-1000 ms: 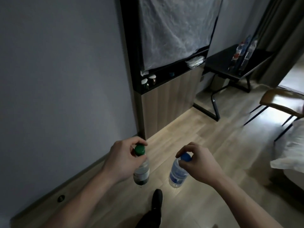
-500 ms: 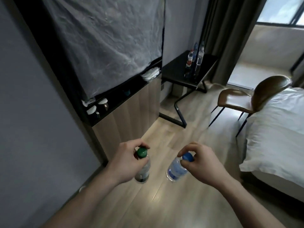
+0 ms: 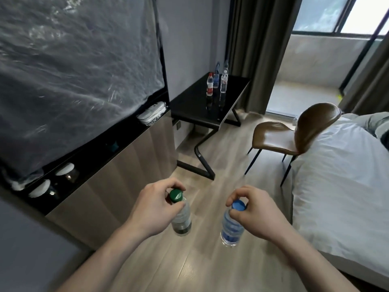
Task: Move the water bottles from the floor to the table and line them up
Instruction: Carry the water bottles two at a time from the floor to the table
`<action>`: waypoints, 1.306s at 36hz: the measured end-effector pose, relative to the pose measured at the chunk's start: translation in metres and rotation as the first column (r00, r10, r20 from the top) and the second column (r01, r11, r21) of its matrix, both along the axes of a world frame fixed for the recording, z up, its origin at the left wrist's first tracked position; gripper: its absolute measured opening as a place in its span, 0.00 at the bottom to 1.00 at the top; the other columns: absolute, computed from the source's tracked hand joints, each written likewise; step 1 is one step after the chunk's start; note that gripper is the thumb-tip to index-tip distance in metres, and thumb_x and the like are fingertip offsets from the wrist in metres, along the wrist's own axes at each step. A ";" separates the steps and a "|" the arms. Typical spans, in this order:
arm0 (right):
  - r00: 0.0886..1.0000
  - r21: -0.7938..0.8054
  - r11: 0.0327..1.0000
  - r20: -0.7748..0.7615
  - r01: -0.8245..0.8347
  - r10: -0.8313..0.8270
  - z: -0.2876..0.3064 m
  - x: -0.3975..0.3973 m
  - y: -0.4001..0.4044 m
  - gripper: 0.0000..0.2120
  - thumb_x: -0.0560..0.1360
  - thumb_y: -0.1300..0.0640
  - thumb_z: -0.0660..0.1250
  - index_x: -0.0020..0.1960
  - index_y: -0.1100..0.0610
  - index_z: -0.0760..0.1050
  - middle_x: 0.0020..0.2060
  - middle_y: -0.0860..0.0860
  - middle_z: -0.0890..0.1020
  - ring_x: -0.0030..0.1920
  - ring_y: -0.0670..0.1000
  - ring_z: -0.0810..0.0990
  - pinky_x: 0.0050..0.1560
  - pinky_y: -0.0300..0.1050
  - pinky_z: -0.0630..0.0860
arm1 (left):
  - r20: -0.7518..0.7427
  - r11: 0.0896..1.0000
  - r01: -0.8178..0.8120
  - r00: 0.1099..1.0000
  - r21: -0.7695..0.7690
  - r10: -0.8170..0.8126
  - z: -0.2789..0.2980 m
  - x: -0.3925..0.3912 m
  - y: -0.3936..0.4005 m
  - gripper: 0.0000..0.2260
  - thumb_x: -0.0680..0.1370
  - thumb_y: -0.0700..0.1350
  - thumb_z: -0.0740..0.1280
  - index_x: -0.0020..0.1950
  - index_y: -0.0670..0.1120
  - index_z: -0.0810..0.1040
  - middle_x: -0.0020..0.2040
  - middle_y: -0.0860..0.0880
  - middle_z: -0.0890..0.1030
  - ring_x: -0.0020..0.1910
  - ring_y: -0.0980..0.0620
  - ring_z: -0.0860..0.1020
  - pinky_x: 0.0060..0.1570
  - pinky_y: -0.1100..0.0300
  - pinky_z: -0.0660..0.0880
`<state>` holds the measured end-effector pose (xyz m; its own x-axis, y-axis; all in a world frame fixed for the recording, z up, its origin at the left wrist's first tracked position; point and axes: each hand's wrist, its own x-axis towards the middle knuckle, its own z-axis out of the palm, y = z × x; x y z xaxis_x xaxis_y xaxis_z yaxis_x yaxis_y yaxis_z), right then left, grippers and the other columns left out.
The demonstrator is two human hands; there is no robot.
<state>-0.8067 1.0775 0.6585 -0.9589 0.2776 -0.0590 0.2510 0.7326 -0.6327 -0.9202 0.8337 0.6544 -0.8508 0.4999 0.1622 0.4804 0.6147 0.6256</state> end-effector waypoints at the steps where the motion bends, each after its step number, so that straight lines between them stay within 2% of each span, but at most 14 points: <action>1: 1.000 0.003 1.000 0.005 -0.008 0.008 0.001 -0.006 0.015 0.07 0.68 0.54 0.73 0.38 0.42 0.79 0.43 0.41 0.80 0.39 0.44 0.79 0.41 0.40 0.79 | -0.003 1.000 -0.011 1.000 0.006 0.011 0.000 -0.005 0.014 0.12 0.68 0.52 0.76 0.47 0.64 0.78 0.44 0.67 0.80 0.43 0.62 0.79 0.37 0.68 0.72; 4: 1.000 -0.005 1.000 0.000 -0.028 0.028 0.004 -0.027 0.057 0.06 0.68 0.53 0.73 0.38 0.42 0.79 0.42 0.40 0.79 0.37 0.41 0.78 0.37 0.36 0.74 | -0.001 0.998 -0.059 0.998 0.034 0.059 0.001 -0.019 0.050 0.12 0.68 0.52 0.76 0.47 0.64 0.78 0.42 0.68 0.79 0.41 0.61 0.78 0.35 0.68 0.70; 9: 0.998 0.001 0.999 -0.025 -0.052 0.052 0.014 -0.066 0.111 0.07 0.68 0.54 0.72 0.37 0.42 0.79 0.42 0.40 0.80 0.39 0.42 0.79 0.38 0.33 0.71 | 0.017 0.991 -0.110 0.994 0.075 0.109 0.002 -0.044 0.098 0.12 0.68 0.52 0.76 0.47 0.63 0.78 0.41 0.65 0.81 0.40 0.59 0.79 0.38 0.62 0.76; 16: 0.996 0.000 0.997 -0.048 -0.071 0.071 0.022 -0.127 0.172 0.08 0.68 0.55 0.73 0.36 0.42 0.79 0.43 0.42 0.80 0.38 0.44 0.79 0.41 0.42 0.78 | 0.015 0.988 -0.147 0.989 0.053 0.146 0.002 -0.094 0.152 0.12 0.68 0.53 0.76 0.47 0.61 0.78 0.37 0.61 0.80 0.36 0.57 0.78 0.33 0.65 0.72; 22: 0.995 -0.009 0.996 -0.038 -0.089 0.088 0.016 -0.187 0.215 0.08 0.69 0.55 0.75 0.37 0.43 0.79 0.42 0.40 0.79 0.36 0.38 0.78 0.34 0.31 0.70 | 0.039 0.988 -0.155 0.987 0.012 0.155 -0.005 -0.150 0.196 0.12 0.68 0.52 0.77 0.47 0.61 0.77 0.38 0.62 0.80 0.37 0.57 0.78 0.32 0.66 0.70; 27: 0.995 -0.010 0.995 -0.024 -0.095 0.095 0.012 -0.246 0.248 0.08 0.69 0.55 0.75 0.38 0.43 0.79 0.44 0.42 0.80 0.35 0.39 0.77 0.36 0.34 0.71 | 0.056 0.991 -0.133 0.990 0.019 0.132 -0.010 -0.212 0.231 0.11 0.69 0.51 0.77 0.46 0.60 0.77 0.36 0.64 0.79 0.34 0.58 0.76 0.30 0.70 0.66; 34: 0.998 -0.012 0.998 -0.029 -0.061 0.061 0.010 -0.324 0.301 0.08 0.69 0.55 0.74 0.38 0.43 0.79 0.43 0.41 0.80 0.35 0.42 0.78 0.37 0.38 0.74 | 0.018 0.998 -0.065 0.998 0.005 0.065 -0.009 -0.304 0.285 0.12 0.69 0.51 0.76 0.45 0.61 0.76 0.40 0.69 0.78 0.38 0.61 0.77 0.33 0.71 0.70; 40: 0.999 -0.019 1.000 -0.045 -0.021 0.021 0.007 -0.375 0.346 0.10 0.68 0.57 0.74 0.38 0.42 0.78 0.44 0.40 0.80 0.34 0.40 0.76 0.36 0.32 0.68 | 0.006 0.999 0.016 1.000 -0.035 -0.016 -0.006 -0.373 0.337 0.11 0.70 0.52 0.76 0.46 0.61 0.76 0.43 0.66 0.79 0.42 0.61 0.78 0.37 0.67 0.71; 44: 0.998 -0.052 0.999 -0.055 0.015 -0.018 0.008 -0.407 0.384 0.09 0.67 0.56 0.74 0.40 0.41 0.79 0.44 0.34 0.79 0.42 0.40 0.79 0.40 0.37 0.75 | 0.008 0.999 0.036 0.999 -0.024 -0.036 -0.004 -0.411 0.370 0.11 0.71 0.53 0.76 0.47 0.61 0.76 0.42 0.64 0.80 0.40 0.60 0.78 0.35 0.67 0.70; 47: 0.998 -0.074 0.997 -0.049 0.025 -0.029 0.005 -0.434 0.414 0.10 0.66 0.55 0.74 0.42 0.41 0.79 0.44 0.35 0.80 0.41 0.40 0.80 0.39 0.37 0.74 | 0.019 0.999 0.033 0.999 -0.005 -0.033 -0.005 -0.438 0.395 0.11 0.71 0.53 0.76 0.47 0.59 0.76 0.41 0.63 0.80 0.37 0.60 0.78 0.33 0.69 0.68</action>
<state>-1.2410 1.4916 0.6632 -0.9534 0.2999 -0.0321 0.2365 0.6775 -0.6965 -1.3586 1.2282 0.6497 -0.8366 0.5287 0.1433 0.4886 0.6021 0.6314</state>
